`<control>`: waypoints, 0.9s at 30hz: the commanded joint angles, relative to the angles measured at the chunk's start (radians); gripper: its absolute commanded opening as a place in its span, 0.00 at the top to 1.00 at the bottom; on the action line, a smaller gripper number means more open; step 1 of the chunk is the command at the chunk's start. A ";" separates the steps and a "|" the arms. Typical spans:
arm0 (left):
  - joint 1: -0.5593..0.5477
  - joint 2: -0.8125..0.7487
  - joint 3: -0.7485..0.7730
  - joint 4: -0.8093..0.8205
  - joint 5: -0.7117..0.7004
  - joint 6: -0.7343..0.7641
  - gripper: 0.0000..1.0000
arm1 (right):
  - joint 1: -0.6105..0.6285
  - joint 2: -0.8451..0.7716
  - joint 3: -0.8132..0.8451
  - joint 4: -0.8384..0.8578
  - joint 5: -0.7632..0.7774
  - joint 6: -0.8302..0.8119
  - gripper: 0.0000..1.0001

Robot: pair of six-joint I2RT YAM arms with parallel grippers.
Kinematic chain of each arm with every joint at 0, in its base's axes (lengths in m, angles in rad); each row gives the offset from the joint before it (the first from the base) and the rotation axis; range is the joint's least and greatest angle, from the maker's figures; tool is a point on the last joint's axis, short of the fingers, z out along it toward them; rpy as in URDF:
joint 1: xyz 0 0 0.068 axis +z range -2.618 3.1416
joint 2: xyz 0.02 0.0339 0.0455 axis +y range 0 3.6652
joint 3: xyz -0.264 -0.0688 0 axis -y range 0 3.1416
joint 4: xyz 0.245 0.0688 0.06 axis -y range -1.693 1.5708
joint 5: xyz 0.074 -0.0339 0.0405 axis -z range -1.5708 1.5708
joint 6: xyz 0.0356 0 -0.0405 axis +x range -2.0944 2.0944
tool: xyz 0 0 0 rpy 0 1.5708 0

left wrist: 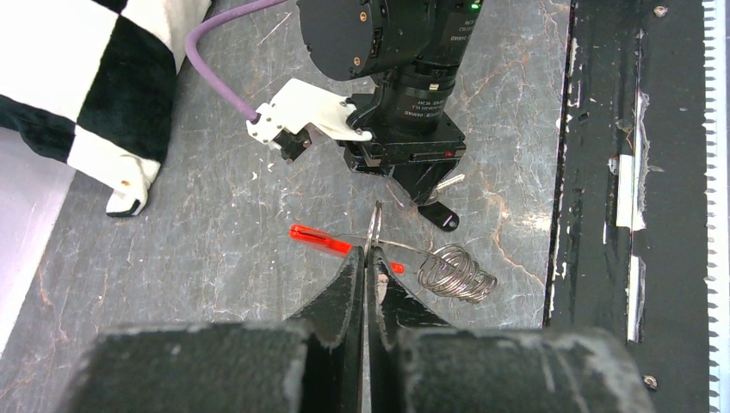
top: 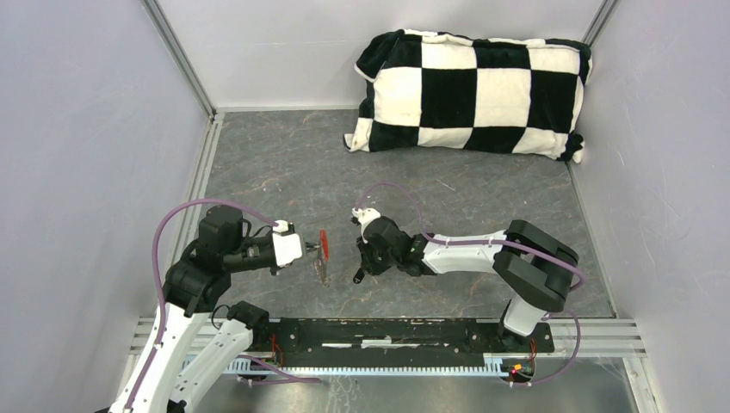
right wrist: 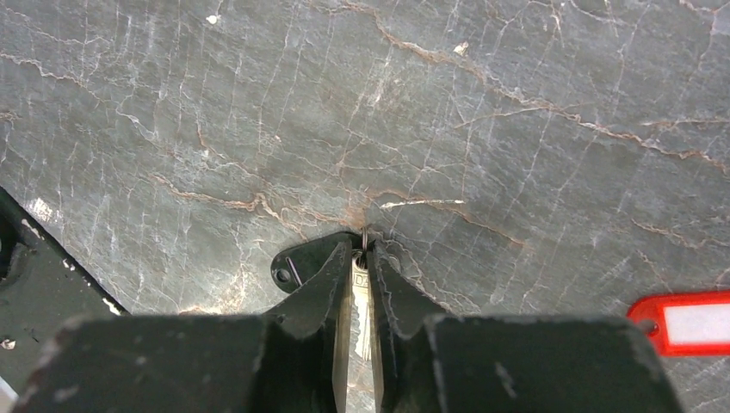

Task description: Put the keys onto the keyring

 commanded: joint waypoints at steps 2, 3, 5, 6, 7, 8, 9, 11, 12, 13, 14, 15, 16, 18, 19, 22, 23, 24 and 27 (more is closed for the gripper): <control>0.000 -0.007 0.019 0.022 -0.006 0.036 0.98 | 0.009 0.018 0.025 0.034 -0.006 0.005 0.84; 0.000 -0.008 0.019 0.022 -0.006 0.036 0.98 | 0.008 0.021 0.029 0.027 -0.001 0.004 0.85; -0.001 -0.010 0.018 0.023 -0.007 0.036 0.98 | 0.008 0.030 0.037 0.005 0.011 -0.001 0.85; -0.001 -0.010 0.018 0.023 -0.006 0.036 0.98 | 0.009 0.032 0.039 0.000 0.015 -0.004 0.85; 0.000 -0.011 0.018 0.023 -0.007 0.038 0.98 | 0.010 0.033 0.037 -0.001 0.019 -0.004 0.85; -0.001 -0.010 0.019 0.022 -0.006 0.038 0.98 | 0.009 0.032 0.035 -0.001 0.023 -0.004 0.85; 0.000 -0.009 0.019 0.022 -0.005 0.038 0.98 | 0.010 0.030 0.034 -0.001 0.027 -0.004 0.85; -0.001 -0.010 0.019 0.022 -0.002 0.036 0.98 | 0.011 0.024 0.031 0.003 0.038 -0.010 0.89; -0.001 -0.009 0.019 0.022 -0.001 0.036 0.98 | 0.014 0.021 0.031 0.003 0.047 -0.016 0.92; 0.000 -0.009 0.019 0.023 -0.002 0.036 0.98 | 0.015 0.017 0.030 0.003 0.055 -0.024 0.98; 0.000 -0.009 0.019 0.023 -0.003 0.035 0.98 | 0.015 0.009 0.028 0.005 0.063 -0.031 1.00; 0.000 -0.009 0.019 0.023 -0.003 0.035 0.98 | 0.015 0.000 0.023 0.010 0.067 -0.042 1.00; -0.001 -0.009 0.020 0.022 -0.003 0.033 0.98 | 0.016 -0.014 0.012 0.024 0.071 -0.055 1.00; -0.001 -0.008 0.018 0.022 -0.004 0.027 0.98 | 0.017 -0.069 -0.021 0.072 0.070 -0.094 1.00; -0.001 -0.005 0.015 0.022 -0.005 0.019 0.98 | 0.018 -0.105 -0.040 0.092 0.075 -0.118 1.00; 0.000 0.007 0.008 0.029 -0.008 -0.029 0.98 | 0.018 -0.212 -0.076 0.105 0.056 -0.179 1.00; -0.001 0.010 0.004 0.038 -0.014 -0.056 0.98 | 0.017 -0.245 -0.085 0.106 0.041 -0.194 1.00; -0.001 0.011 -0.002 0.050 -0.016 -0.086 0.98 | 0.020 -0.282 -0.095 0.107 0.022 -0.208 1.00; 0.000 0.005 -0.017 0.073 -0.016 -0.135 0.98 | 0.029 -0.388 -0.105 0.091 -0.032 -0.235 1.00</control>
